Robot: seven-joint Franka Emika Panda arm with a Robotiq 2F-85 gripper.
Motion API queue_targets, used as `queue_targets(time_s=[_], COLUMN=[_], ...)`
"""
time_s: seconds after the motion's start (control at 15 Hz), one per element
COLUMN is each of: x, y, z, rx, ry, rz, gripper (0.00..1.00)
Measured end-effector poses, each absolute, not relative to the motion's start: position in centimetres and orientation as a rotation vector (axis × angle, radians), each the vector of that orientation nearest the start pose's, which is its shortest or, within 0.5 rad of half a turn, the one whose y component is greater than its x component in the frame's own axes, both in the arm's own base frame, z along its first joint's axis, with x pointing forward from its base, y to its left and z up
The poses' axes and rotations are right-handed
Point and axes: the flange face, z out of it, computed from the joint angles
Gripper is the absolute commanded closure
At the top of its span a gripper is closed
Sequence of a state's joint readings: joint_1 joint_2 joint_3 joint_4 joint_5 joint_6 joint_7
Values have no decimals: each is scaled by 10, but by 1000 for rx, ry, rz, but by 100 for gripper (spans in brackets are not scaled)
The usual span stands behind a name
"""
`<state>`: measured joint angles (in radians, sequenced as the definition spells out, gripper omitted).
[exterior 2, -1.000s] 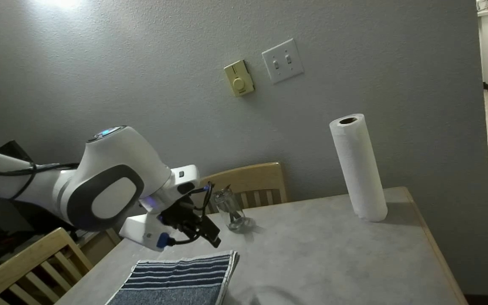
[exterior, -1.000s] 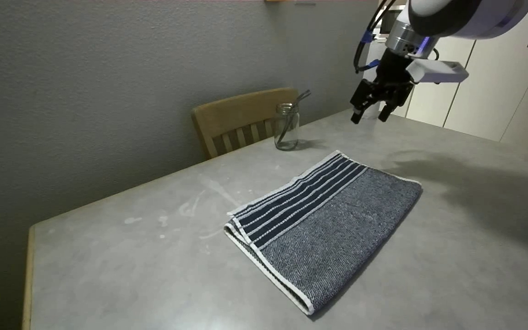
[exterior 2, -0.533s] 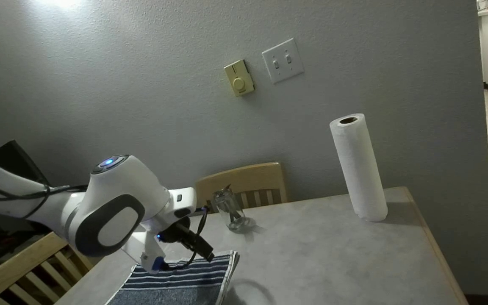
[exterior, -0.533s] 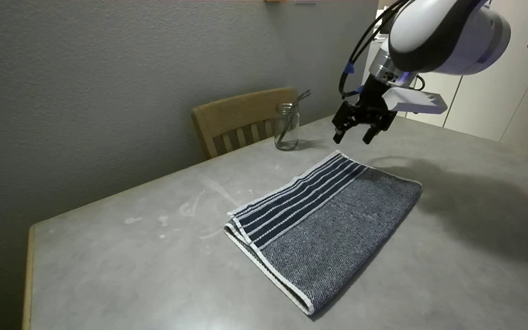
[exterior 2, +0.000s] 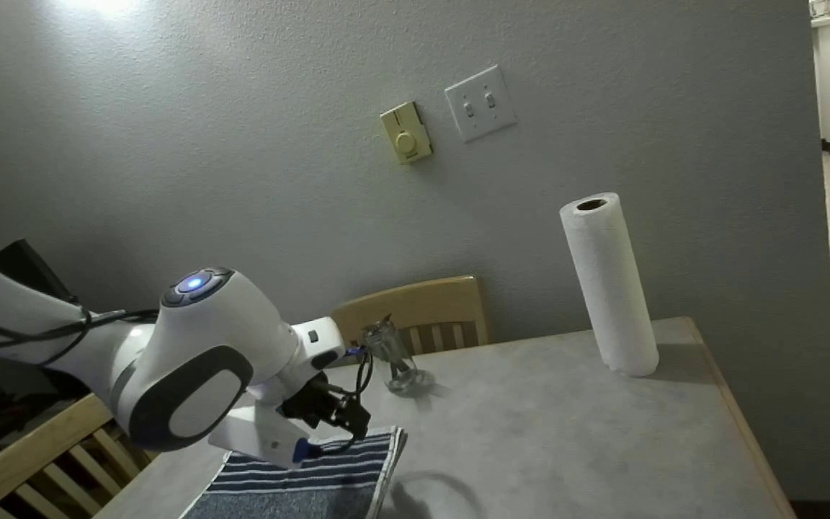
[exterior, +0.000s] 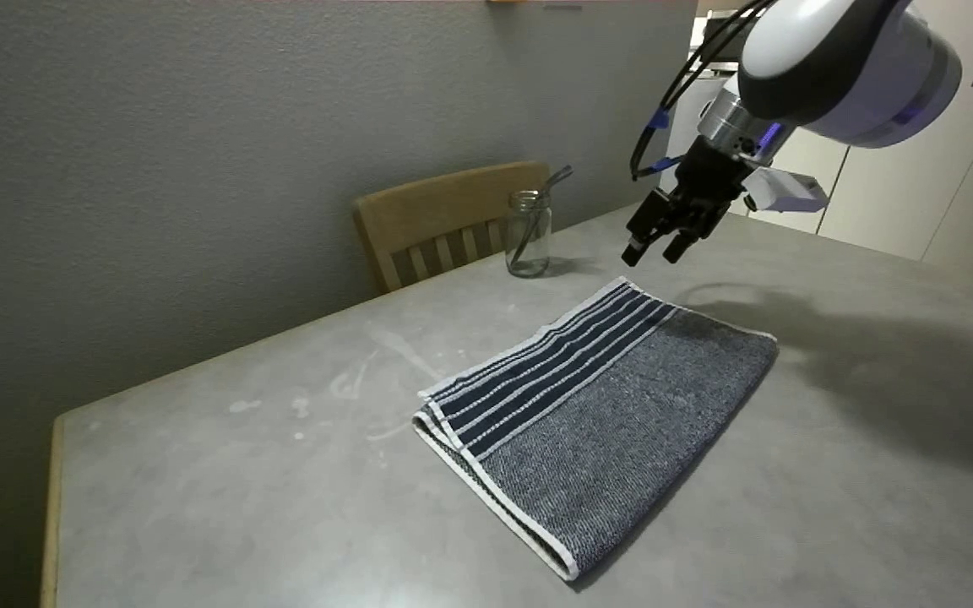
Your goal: Fold the grey towel on the table.
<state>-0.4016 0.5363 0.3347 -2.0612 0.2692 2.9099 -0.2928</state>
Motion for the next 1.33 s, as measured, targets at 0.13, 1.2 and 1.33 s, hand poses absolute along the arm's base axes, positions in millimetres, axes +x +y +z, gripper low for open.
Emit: queue_targets(time_s=[0.13, 1.2, 1.33], x=[616, 619, 622], y=[-67, -85, -95], z=[216, 163, 159], rx=[-2886, -2986, -3041], ry=[130, -496, -530], rz=[-534, -57, -18], gripper=[0, 0, 0])
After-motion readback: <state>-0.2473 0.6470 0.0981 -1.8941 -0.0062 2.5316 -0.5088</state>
